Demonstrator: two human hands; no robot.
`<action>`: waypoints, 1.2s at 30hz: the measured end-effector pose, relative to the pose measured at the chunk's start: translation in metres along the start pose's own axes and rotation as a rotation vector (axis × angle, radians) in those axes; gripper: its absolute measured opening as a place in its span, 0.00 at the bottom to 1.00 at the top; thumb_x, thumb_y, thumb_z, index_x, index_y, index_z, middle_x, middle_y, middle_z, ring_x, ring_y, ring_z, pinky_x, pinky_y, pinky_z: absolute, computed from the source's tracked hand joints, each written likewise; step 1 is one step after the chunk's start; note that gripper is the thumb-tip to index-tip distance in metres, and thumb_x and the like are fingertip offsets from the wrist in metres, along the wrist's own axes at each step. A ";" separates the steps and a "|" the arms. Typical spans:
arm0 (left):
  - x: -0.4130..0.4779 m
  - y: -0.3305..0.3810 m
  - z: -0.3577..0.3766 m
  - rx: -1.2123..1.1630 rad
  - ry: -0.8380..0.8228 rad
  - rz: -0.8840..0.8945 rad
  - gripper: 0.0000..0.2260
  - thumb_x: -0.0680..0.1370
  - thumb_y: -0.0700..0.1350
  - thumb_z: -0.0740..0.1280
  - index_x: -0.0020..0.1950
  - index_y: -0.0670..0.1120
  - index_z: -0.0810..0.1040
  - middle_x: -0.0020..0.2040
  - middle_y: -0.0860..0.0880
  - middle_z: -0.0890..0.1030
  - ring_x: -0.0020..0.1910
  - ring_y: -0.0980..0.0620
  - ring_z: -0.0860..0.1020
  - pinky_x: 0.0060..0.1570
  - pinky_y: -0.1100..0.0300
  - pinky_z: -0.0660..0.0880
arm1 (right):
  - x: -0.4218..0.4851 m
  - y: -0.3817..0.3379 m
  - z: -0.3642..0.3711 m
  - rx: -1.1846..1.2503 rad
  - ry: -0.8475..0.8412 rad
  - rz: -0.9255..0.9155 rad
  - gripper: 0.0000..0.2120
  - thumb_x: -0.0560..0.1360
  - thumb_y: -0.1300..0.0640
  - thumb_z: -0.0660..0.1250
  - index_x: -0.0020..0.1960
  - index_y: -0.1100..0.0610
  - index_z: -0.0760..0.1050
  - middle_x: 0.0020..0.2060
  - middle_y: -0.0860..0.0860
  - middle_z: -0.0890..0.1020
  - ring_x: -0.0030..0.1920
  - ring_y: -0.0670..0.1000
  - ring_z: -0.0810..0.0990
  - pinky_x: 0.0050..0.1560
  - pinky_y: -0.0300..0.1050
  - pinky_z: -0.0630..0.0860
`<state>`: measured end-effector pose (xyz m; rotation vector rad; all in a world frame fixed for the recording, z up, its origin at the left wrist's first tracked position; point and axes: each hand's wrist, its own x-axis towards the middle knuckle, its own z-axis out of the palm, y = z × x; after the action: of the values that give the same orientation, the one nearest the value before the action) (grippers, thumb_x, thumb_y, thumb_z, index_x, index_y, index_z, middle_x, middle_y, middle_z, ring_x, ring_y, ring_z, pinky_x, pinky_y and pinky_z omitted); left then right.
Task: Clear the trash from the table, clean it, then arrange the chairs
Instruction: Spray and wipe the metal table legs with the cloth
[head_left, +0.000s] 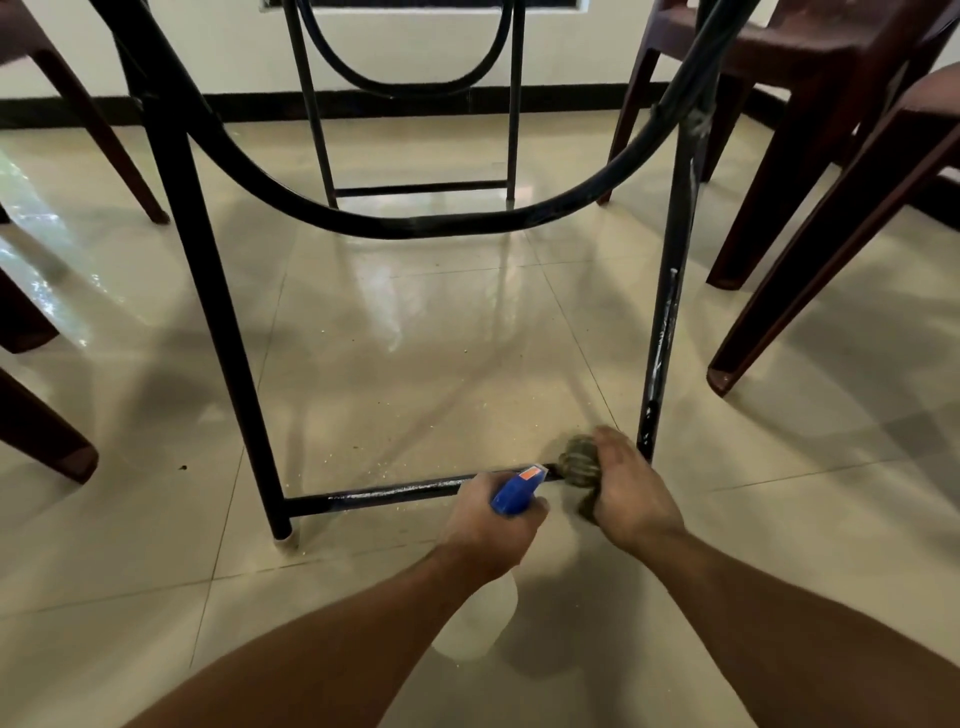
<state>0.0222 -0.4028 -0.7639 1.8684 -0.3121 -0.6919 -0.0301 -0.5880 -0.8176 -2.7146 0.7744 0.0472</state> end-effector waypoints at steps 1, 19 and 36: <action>-0.001 0.003 -0.003 -0.001 0.005 0.006 0.11 0.76 0.43 0.72 0.42 0.56 0.74 0.36 0.45 0.77 0.35 0.47 0.74 0.43 0.38 0.80 | 0.001 -0.004 0.003 -0.015 0.043 0.121 0.40 0.76 0.61 0.65 0.81 0.54 0.47 0.81 0.52 0.53 0.80 0.53 0.52 0.79 0.49 0.54; -0.002 0.007 -0.042 0.040 0.020 0.021 0.11 0.77 0.43 0.72 0.42 0.56 0.73 0.38 0.47 0.79 0.37 0.47 0.76 0.47 0.38 0.81 | -0.014 -0.063 0.028 -0.498 -0.085 -0.380 0.45 0.79 0.53 0.65 0.80 0.56 0.35 0.79 0.60 0.41 0.77 0.64 0.50 0.75 0.57 0.62; 0.006 -0.004 -0.081 0.043 0.003 0.012 0.04 0.78 0.45 0.71 0.46 0.50 0.77 0.37 0.45 0.78 0.34 0.49 0.75 0.44 0.42 0.83 | -0.002 -0.045 -0.001 -0.365 -0.231 -0.128 0.37 0.71 0.51 0.73 0.73 0.40 0.57 0.67 0.54 0.68 0.59 0.58 0.77 0.55 0.55 0.80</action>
<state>0.0745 -0.3430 -0.7480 1.9070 -0.3384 -0.6795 -0.0081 -0.5511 -0.8035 -3.0168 0.5684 0.5091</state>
